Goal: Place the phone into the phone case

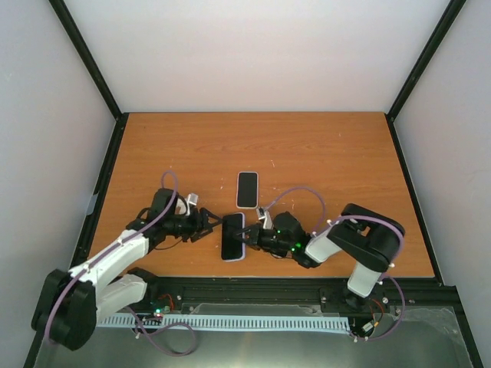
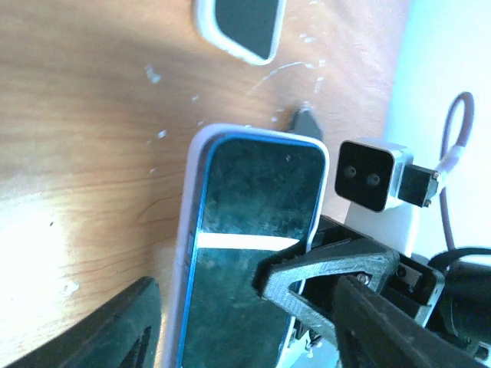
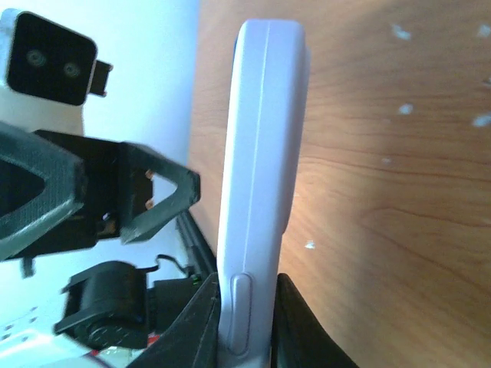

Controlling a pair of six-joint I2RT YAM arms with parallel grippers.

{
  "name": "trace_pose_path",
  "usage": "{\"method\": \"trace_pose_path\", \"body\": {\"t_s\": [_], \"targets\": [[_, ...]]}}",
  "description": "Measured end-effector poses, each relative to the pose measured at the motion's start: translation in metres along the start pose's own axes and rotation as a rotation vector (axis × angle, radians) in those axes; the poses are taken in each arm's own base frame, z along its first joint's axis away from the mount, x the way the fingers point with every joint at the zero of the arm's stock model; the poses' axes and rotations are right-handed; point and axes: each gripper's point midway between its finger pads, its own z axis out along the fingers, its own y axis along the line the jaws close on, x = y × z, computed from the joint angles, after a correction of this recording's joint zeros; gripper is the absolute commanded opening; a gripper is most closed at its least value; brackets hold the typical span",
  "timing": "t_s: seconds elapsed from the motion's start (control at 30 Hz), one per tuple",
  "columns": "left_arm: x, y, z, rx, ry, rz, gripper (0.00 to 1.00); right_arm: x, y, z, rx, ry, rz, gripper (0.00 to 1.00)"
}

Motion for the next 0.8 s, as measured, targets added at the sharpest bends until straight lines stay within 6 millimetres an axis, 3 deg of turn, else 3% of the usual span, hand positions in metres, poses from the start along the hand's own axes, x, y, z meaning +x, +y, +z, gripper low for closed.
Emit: {"method": "trace_pose_path", "body": {"t_s": [0.17, 0.3, 0.47, 0.8], "targets": [[-0.009, -0.034, -0.028, 0.121, -0.081, 0.084, 0.81, -0.007, 0.035, -0.021, -0.105, -0.015, -0.059, 0.12], [-0.008, -0.078, -0.054, 0.248, -0.121, 0.199, 0.82, -0.008, 0.076, -0.04, -0.226, -0.007, -0.124, 0.12], [0.002, -0.122, -0.08, 0.41, -0.133, 0.335, 0.79, 0.0, 0.131, -0.07, -0.378, 0.012, -0.247, 0.13], [0.023, -0.168, -0.111, 0.634, -0.11, 0.479, 0.62, 0.009, 0.181, -0.099, -0.477, 0.038, -0.37, 0.13]]}}
